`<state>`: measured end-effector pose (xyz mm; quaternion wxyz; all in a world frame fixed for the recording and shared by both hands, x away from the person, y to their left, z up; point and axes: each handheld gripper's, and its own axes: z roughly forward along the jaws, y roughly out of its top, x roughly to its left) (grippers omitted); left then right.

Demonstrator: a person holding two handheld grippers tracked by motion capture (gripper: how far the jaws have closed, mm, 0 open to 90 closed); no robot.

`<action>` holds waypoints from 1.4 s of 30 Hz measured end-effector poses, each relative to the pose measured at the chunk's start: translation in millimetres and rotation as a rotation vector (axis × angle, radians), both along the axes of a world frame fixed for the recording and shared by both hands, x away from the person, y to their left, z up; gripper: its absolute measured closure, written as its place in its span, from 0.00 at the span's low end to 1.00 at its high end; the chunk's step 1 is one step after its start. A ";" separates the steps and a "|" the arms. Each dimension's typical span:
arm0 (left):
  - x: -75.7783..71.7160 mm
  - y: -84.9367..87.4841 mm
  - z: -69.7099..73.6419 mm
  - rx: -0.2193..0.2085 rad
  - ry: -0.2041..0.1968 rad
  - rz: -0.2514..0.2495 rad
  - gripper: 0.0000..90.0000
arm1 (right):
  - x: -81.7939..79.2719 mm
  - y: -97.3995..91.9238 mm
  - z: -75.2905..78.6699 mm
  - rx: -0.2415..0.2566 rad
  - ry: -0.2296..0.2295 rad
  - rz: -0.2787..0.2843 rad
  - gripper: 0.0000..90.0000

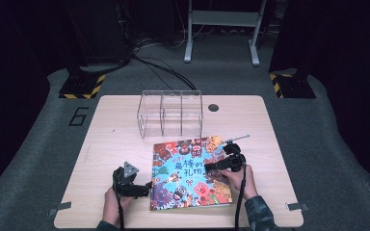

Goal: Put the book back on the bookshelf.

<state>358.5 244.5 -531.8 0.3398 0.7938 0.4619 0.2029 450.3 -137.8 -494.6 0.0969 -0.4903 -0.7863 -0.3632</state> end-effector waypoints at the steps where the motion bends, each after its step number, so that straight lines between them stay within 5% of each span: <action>1: 0.0 0.0 0.0 0.000 0.000 0.000 0.03 | 2.6 0.3 0.2 -0.003 -0.014 0.004 0.36; 13: -0.5 -0.7 0.2 -0.004 0.006 -0.015 0.03 | 26.7 -1.3 -1.2 0.027 0.036 0.014 0.43; 20: -0.3 -0.8 -0.2 -0.006 0.000 -0.013 0.03 | 29.7 -5.5 2.2 0.041 0.031 0.079 0.46; 24: -0.1 0.4 1.1 0.008 0.014 -0.033 0.03 | 36.0 -1.6 1.2 0.004 0.028 0.124 0.41; 42: -0.1 -0.3 -0.1 0.001 0.000 -0.024 0.03 | 22.5 -12.6 1.4 0.090 0.007 0.093 0.53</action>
